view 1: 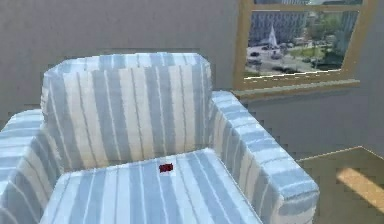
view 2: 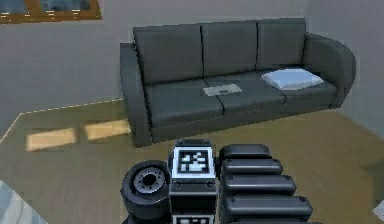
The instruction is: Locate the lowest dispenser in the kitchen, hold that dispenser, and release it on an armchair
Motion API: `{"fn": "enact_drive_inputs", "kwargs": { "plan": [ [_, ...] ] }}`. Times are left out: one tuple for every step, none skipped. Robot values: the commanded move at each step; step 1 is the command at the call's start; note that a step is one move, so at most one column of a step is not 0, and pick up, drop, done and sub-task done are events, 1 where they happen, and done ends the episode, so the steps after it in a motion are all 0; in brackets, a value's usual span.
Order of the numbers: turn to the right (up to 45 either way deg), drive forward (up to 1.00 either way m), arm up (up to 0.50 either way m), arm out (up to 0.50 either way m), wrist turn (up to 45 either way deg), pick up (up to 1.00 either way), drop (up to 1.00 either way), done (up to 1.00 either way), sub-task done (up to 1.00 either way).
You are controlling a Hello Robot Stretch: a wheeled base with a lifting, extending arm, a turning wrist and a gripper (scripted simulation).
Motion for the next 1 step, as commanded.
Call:
{"fn": "enact_drive_inputs", "kwargs": {
  "plan": [
    [45.0, 0.00, 0.00, 0.00, 0.0, 0.00, 0.00, 0.00, 0.00]
  ]
}}
